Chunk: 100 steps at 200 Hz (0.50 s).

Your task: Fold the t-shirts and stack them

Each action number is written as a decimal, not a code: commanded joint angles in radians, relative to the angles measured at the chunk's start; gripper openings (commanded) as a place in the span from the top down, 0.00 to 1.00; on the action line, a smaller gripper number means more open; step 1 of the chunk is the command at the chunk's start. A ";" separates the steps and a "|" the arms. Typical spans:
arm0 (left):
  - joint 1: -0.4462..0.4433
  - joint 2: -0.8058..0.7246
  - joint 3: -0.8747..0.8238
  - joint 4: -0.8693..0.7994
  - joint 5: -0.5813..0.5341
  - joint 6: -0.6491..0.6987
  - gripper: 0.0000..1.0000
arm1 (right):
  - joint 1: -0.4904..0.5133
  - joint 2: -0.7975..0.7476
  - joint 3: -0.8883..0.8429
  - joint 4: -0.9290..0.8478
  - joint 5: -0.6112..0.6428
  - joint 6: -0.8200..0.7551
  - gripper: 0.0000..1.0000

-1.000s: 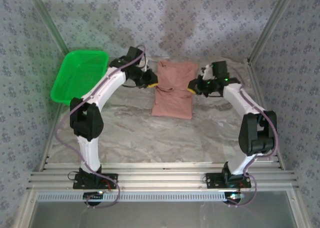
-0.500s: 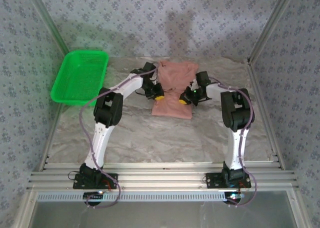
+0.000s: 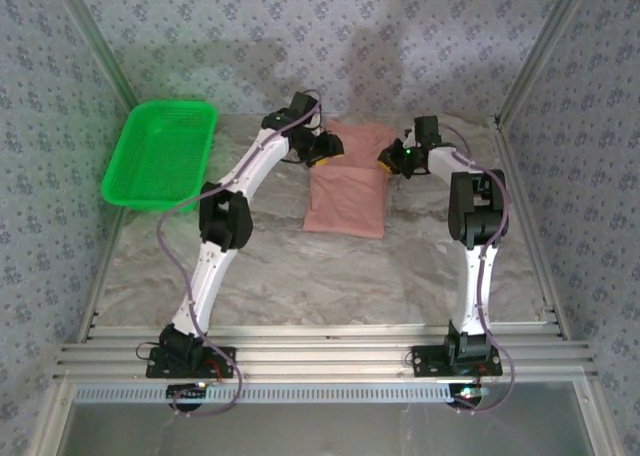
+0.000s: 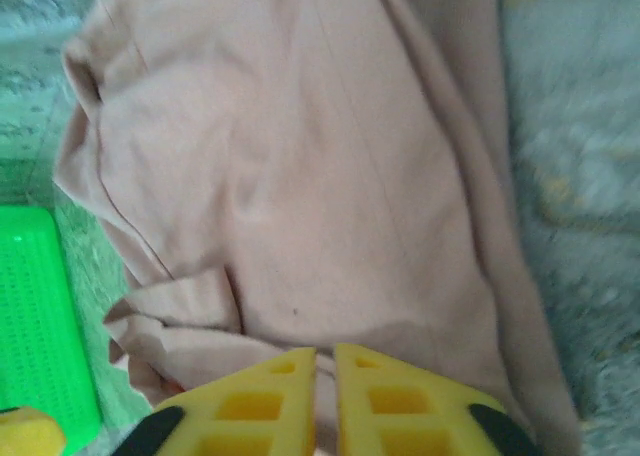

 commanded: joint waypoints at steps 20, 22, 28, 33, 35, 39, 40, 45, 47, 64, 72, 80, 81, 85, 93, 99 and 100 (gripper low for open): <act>0.001 -0.287 -0.201 -0.035 0.007 0.038 0.29 | 0.021 -0.277 -0.113 -0.127 -0.038 -0.071 0.59; 0.001 -0.303 -0.229 -0.032 0.009 0.041 0.29 | 0.022 -0.290 -0.129 -0.132 -0.043 -0.072 0.57; -0.001 -0.356 -0.318 -0.018 0.016 0.047 0.28 | 0.024 -0.333 -0.193 -0.141 -0.061 -0.071 0.53; -0.001 -0.403 -0.410 0.004 0.022 0.042 0.27 | 0.028 -0.366 -0.247 -0.143 -0.075 -0.071 0.51; 0.000 -0.420 -0.448 0.015 0.026 0.038 0.26 | 0.029 -0.383 -0.269 -0.140 -0.077 -0.067 0.51; 0.002 -0.458 -0.524 0.042 0.034 0.026 0.26 | 0.034 -0.417 -0.321 -0.132 -0.084 -0.061 0.49; 0.002 -0.470 -0.543 0.050 0.037 0.022 0.25 | 0.035 -0.425 -0.336 -0.128 -0.085 -0.058 0.48; 0.005 -0.516 -0.647 0.093 0.058 0.003 0.25 | 0.042 -0.458 -0.394 -0.113 -0.097 -0.049 0.47; 0.005 -0.532 -0.687 0.110 0.067 -0.004 0.25 | 0.045 -0.469 -0.418 -0.105 -0.100 -0.043 0.46; 0.005 -0.641 -0.932 0.184 0.094 -0.049 0.24 | 0.074 -0.568 -0.587 -0.079 -0.116 -0.028 0.42; 0.002 -0.675 -1.017 0.228 0.109 -0.063 0.24 | 0.091 -0.598 -0.643 -0.065 -0.118 -0.020 0.41; 0.001 -0.704 -1.100 0.269 0.118 -0.086 0.25 | 0.106 -0.619 -0.698 -0.037 -0.123 -0.007 0.40; 0.001 -0.706 -1.111 0.275 0.120 -0.088 0.25 | 0.107 -0.620 -0.702 -0.033 -0.123 -0.004 0.40; 0.001 -0.715 -1.145 0.300 0.127 -0.102 0.26 | 0.112 -0.627 -0.723 -0.020 -0.126 0.003 0.40; 0.003 -0.725 -1.198 0.338 0.144 -0.125 0.27 | 0.124 -0.635 -0.759 -0.002 -0.127 0.013 0.40; 0.003 -0.725 -1.226 0.356 0.150 -0.133 0.28 | 0.130 -0.639 -0.782 0.010 -0.126 0.017 0.40; 0.003 -0.725 -1.230 0.359 0.150 -0.134 0.28 | 0.131 -0.640 -0.784 0.012 -0.126 0.018 0.40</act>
